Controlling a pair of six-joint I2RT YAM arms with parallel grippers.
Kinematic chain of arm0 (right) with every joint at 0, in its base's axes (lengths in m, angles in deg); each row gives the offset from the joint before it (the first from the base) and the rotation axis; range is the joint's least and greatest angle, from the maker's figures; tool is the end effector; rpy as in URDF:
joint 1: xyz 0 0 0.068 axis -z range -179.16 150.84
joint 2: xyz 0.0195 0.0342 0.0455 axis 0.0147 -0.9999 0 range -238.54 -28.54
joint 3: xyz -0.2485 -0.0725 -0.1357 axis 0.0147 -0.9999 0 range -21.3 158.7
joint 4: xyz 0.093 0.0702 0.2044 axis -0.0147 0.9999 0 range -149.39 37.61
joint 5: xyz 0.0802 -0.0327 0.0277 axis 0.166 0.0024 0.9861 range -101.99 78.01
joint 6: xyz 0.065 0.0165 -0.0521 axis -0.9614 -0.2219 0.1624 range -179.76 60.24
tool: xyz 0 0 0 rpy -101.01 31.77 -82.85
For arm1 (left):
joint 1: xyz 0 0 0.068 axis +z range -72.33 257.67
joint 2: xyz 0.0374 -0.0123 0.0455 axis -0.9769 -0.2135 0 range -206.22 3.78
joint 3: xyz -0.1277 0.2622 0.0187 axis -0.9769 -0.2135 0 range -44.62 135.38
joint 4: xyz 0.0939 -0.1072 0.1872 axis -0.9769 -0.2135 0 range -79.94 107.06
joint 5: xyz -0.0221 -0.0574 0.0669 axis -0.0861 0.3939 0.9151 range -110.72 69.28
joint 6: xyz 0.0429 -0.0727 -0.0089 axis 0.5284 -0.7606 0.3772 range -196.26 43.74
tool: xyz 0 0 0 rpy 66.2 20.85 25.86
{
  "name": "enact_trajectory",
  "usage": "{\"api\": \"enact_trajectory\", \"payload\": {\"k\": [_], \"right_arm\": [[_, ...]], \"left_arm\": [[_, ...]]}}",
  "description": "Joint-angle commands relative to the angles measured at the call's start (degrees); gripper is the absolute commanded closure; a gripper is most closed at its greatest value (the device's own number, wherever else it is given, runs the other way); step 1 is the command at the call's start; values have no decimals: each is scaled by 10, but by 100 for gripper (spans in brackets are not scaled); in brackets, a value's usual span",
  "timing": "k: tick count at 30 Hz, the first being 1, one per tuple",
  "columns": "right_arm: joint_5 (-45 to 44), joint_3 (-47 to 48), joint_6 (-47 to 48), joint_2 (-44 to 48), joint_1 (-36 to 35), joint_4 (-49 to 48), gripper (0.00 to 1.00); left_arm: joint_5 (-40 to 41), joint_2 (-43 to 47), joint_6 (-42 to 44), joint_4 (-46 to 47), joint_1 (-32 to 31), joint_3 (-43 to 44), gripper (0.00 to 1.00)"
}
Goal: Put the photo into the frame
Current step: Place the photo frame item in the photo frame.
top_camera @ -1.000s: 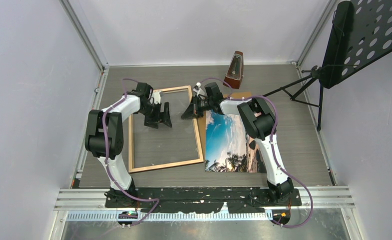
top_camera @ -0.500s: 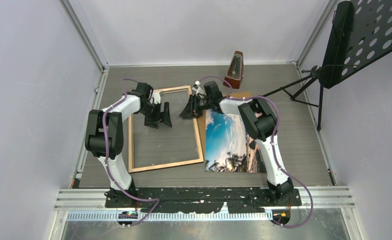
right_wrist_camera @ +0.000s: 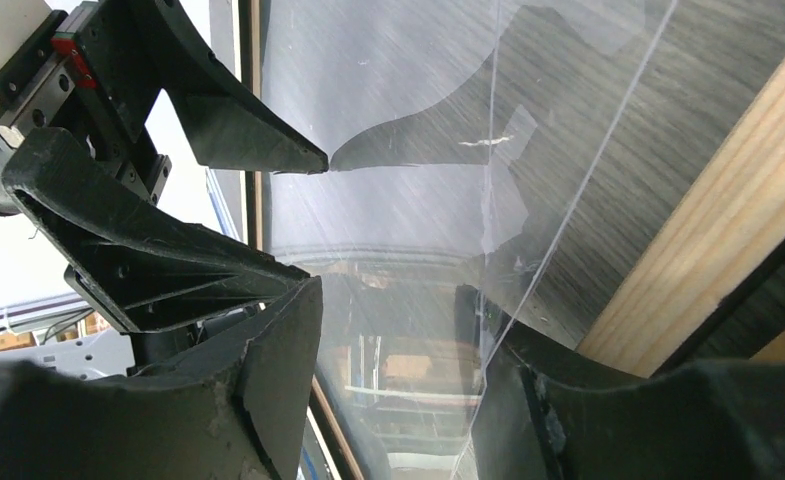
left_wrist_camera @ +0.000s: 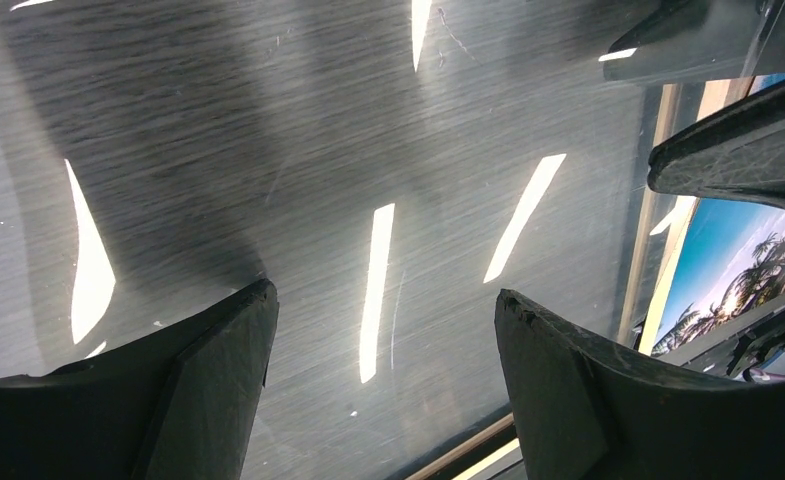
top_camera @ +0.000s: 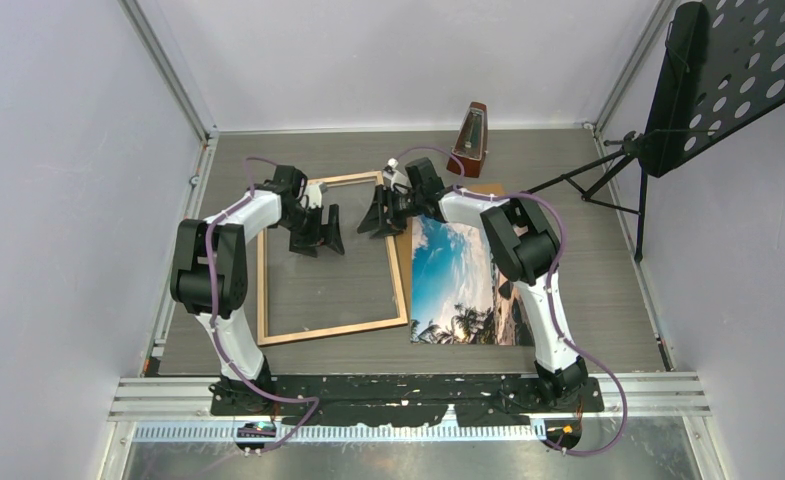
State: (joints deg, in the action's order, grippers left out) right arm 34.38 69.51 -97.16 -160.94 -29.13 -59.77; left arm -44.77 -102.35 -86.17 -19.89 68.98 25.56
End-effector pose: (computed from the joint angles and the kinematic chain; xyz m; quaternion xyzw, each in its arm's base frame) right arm 0.4130 0.3006 0.1415 -0.1080 0.8460 0.5089 0.1170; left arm 0.3429 -0.0830 0.1719 0.0207 0.9674 -0.2269 0.1103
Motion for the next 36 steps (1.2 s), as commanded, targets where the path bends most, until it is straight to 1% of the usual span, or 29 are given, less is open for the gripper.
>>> {"api": "enact_trajectory", "payload": {"k": [1,4,11,29,36], "right_arm": [[-49,10,52,23,2,60,39],[-55,17,66,24,2,75,35],[-74,39,92,27,2,112,32],[-109,70,141,57,13,171,30],[-112,83,150,70,29,186,30]], "left_arm": [[13,-4,6,19,-3,-8,18],[17,-4,6,21,-3,-11,18],[23,-4,8,22,-3,-14,18],[30,-3,8,22,-3,-18,18],[31,-2,7,23,-3,-18,18]]}}
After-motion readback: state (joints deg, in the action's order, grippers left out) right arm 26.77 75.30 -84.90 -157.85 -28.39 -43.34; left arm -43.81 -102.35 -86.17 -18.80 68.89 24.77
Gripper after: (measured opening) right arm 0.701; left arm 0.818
